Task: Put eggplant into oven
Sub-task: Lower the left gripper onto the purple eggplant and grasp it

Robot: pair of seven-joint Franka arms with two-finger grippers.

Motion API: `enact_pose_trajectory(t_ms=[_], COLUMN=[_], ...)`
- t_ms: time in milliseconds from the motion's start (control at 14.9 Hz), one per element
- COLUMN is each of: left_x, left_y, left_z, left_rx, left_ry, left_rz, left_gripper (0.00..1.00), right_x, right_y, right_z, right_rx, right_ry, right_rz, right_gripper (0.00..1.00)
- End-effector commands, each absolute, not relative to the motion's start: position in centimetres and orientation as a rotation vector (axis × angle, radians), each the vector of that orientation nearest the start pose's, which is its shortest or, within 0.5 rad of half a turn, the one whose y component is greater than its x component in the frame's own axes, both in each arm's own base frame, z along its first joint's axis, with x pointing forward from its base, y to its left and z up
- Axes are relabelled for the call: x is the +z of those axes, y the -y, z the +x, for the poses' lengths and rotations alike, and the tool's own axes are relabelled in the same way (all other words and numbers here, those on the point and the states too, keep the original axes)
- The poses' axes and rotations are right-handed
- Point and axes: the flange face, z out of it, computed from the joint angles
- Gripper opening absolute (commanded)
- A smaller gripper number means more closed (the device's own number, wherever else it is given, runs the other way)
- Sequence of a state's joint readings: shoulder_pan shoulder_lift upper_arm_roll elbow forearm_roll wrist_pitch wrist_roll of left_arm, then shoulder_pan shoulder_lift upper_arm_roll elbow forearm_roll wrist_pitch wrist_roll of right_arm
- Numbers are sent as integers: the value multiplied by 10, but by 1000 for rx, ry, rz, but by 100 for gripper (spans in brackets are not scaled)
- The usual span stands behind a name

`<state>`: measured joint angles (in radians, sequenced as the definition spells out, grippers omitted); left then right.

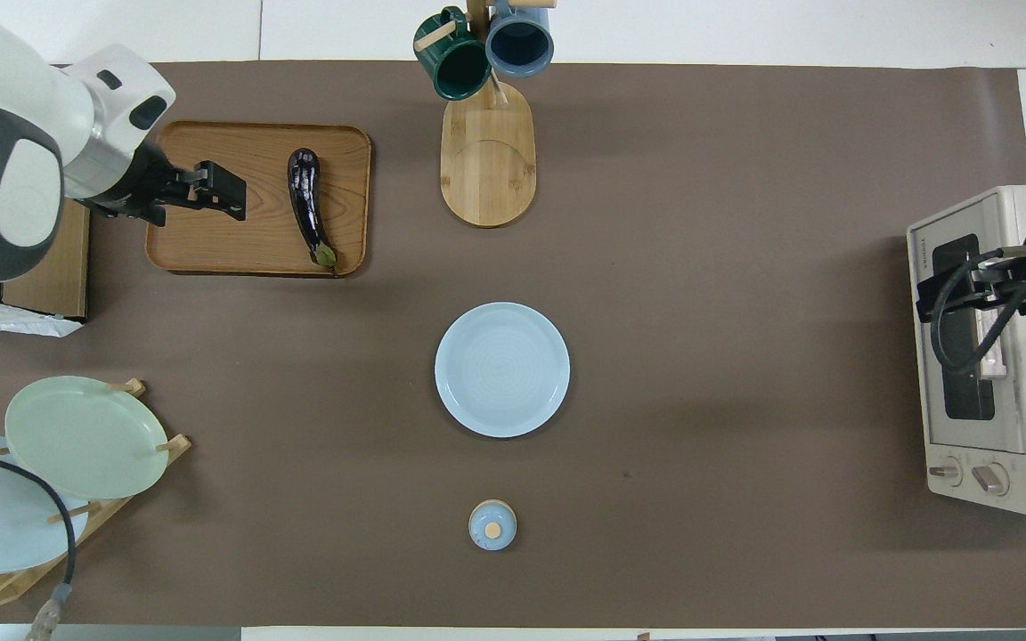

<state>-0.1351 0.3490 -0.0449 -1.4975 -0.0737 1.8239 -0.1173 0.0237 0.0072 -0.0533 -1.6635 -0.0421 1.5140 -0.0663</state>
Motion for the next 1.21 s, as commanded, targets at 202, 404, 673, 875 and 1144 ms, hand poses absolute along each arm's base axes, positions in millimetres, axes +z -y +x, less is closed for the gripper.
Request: enact_pose_trajectory(t_ms=[202,404,673,875,1144], left_x=[407,374,364,343,334], left_y=[159,163,160,166,167], left_z=[688,707,715,710,706], left_rx=[29,8,-84,-123,-109], left_ry=[-97,-94,-93,-99,-115], left_rz=[-3240,-3240,-3234,-3235,-3233], left_gripper=[100,100,100,100,100], right_x=[576,576,576,576,576], right_y=[19,19,19,19,19], right_z=[541,541,541,541,541], right_rx=[235,235,235,235,235], right_ry=[44,46,44,46,44], right_rz=[-3142,-3142,-3142,-3142,-3142], right_gripper=[100,100,100,100,100])
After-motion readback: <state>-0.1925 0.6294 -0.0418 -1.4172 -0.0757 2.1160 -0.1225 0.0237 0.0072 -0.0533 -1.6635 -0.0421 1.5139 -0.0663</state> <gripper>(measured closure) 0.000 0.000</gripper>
